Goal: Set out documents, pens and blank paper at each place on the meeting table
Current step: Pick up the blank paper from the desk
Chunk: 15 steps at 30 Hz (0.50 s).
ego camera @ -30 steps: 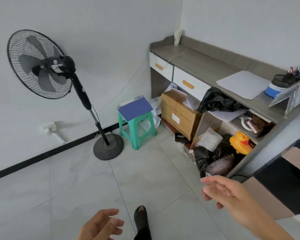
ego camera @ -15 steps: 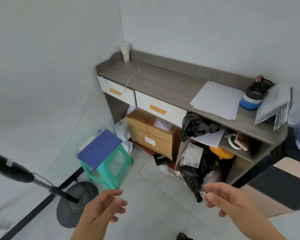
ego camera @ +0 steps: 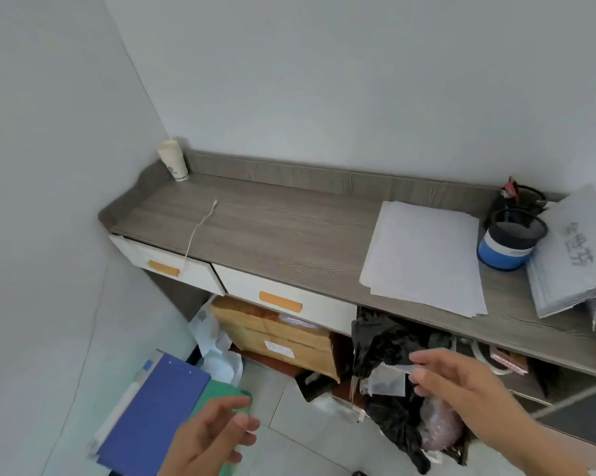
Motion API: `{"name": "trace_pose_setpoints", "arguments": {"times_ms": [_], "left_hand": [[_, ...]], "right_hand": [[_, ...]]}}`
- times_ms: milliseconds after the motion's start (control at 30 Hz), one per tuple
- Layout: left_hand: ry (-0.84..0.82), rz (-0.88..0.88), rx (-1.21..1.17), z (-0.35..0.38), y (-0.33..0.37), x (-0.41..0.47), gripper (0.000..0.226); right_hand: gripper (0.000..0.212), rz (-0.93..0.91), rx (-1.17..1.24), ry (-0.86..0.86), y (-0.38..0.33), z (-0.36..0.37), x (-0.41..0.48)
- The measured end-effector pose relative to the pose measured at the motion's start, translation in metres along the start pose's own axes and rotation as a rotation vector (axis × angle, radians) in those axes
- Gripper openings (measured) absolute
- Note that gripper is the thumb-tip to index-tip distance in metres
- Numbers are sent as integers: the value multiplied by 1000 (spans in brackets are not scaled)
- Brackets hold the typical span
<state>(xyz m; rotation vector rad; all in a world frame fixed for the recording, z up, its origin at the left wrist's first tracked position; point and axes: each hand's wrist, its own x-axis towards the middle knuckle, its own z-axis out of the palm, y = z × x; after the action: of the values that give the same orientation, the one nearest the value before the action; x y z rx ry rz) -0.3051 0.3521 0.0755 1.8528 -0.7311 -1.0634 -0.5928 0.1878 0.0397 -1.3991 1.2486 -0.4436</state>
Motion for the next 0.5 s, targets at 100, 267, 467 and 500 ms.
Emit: {"name": "trace_pose_setpoints", "arguments": {"times_ms": [100, 267, 467, 500], "left_hand": [[-67, 6, 16, 4, 21, 49, 11], [-250, 45, 89, 24, 50, 134, 13], [-408, 210, 296, 60, 82, 249, 13], [-420, 257, 347, 67, 89, 268, 12]], "right_hand": [[15, -20, 3, 49, -19, -8, 35], [15, 14, -33, 203, -26, -27, 80], [26, 100, -305, 574, -23, -51, 136], [31, 129, -352, 640, -22, -55, 149]]}}
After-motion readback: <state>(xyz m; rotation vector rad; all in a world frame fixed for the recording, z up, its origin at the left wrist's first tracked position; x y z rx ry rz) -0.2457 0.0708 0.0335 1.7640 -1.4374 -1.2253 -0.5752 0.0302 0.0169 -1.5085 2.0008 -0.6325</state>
